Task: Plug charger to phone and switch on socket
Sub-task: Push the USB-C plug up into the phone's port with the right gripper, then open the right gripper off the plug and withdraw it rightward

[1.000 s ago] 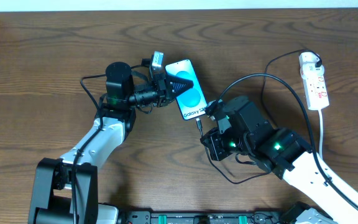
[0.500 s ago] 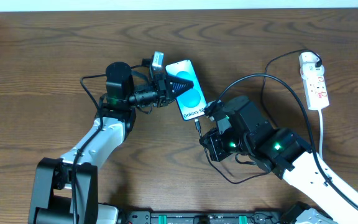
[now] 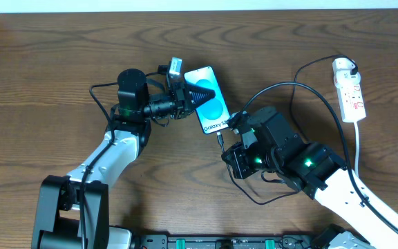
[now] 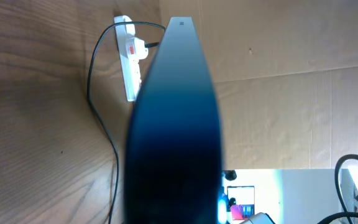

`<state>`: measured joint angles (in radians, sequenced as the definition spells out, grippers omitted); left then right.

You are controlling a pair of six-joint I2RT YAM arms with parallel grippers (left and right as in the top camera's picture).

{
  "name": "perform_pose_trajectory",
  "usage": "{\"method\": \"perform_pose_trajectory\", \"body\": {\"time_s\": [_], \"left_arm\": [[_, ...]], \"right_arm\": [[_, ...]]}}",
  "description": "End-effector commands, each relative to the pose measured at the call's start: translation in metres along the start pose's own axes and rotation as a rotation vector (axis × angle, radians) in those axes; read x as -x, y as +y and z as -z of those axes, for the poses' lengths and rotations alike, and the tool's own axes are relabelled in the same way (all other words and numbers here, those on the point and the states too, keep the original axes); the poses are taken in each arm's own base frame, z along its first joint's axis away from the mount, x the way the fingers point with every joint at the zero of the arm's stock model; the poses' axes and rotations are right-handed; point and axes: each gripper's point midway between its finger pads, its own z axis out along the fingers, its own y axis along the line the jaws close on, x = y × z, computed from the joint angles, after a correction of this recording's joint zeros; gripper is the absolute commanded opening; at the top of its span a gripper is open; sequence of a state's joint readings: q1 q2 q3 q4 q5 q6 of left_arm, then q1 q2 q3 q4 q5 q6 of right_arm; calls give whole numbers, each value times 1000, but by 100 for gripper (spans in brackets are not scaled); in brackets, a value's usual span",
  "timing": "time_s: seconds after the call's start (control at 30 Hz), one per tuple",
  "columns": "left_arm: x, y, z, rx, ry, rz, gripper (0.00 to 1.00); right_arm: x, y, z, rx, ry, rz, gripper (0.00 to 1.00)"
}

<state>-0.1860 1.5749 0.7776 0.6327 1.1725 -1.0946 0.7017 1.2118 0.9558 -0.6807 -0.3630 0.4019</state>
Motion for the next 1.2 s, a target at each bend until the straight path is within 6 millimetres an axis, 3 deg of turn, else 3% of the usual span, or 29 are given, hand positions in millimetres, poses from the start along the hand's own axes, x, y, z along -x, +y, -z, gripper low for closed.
{"method": "perform_pose_trajectory", "body": {"time_s": [0.0, 0.63, 0.97, 1.17], "left_arm": [[2, -12, -1, -25, 17, -57, 8], [-2, -14, -1, -36, 41, -64, 7], [-10, -17, 0, -58, 85, -114, 8], [-20, -21, 1, -86, 139, -155, 8]], "right_arm": [[-1, 1, -1, 6, 5, -24, 1], [1, 0, -1, 6, -3, -49, 1], [16, 5, 0, 26, -63, -23, 1], [25, -9, 1, -57, -112, 3, 1]]}}
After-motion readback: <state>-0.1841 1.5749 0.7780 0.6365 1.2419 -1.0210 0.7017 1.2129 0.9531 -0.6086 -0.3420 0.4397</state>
